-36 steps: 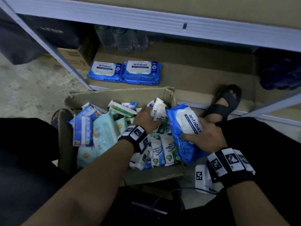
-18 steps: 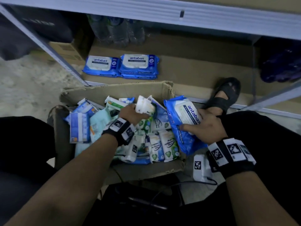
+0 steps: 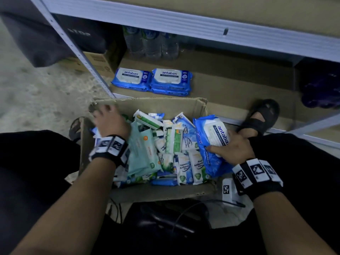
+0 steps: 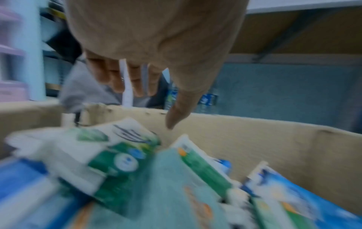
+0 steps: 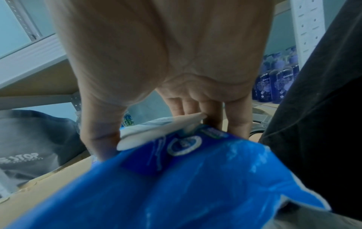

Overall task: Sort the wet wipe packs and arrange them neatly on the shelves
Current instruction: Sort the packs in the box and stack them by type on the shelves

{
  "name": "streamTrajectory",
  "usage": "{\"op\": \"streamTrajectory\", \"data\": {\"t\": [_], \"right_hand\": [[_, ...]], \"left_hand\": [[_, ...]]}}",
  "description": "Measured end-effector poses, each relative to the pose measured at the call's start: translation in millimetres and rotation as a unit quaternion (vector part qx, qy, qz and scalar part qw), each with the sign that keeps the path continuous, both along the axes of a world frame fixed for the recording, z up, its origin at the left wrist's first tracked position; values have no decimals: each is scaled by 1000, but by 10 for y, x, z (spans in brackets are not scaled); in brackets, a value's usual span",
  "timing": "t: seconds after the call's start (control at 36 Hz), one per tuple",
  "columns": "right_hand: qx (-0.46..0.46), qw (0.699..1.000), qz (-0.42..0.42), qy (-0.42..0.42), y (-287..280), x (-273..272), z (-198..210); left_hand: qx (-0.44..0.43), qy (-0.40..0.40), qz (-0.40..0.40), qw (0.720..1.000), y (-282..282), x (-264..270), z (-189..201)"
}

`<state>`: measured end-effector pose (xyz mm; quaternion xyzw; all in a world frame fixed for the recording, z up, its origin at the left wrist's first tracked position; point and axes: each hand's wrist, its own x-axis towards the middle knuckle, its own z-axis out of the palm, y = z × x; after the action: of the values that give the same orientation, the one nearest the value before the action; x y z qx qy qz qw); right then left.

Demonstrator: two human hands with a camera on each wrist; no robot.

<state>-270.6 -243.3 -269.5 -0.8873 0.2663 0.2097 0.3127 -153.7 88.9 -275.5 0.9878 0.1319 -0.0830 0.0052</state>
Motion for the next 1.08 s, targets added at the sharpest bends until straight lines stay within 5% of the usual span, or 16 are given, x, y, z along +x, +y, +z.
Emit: {"op": "streamTrajectory", "data": {"t": [0.08,0.22,0.39,0.53,0.72,0.81,1.08], "right_hand": [[-8,1000,0,0,20,-15,23],[-35,999,4,-11,63,-50,26],[-45,999,-6,1,79,-42,-72],[-30,999,10,34,51,18,-38],[-22,999,15,37,35,59,-65],[-15,999,10,31,34,42,-104],[-20,999,9,41,25,50,-77]], "left_hand": [[-151,55,-103,982,-441,-116,-157],[-302,214,-45,928,-979,-347,-676],[-309,189,8,932,-1181,-393,-1063],[-370,184,62,908,-1223,-242,-1138],[-318,143,-88,933,-1250,-100,-1103],[-325,149,-156,921,-1358,-115,-1085],[-292,264,-177,902,-1236,-34,-1011]]}}
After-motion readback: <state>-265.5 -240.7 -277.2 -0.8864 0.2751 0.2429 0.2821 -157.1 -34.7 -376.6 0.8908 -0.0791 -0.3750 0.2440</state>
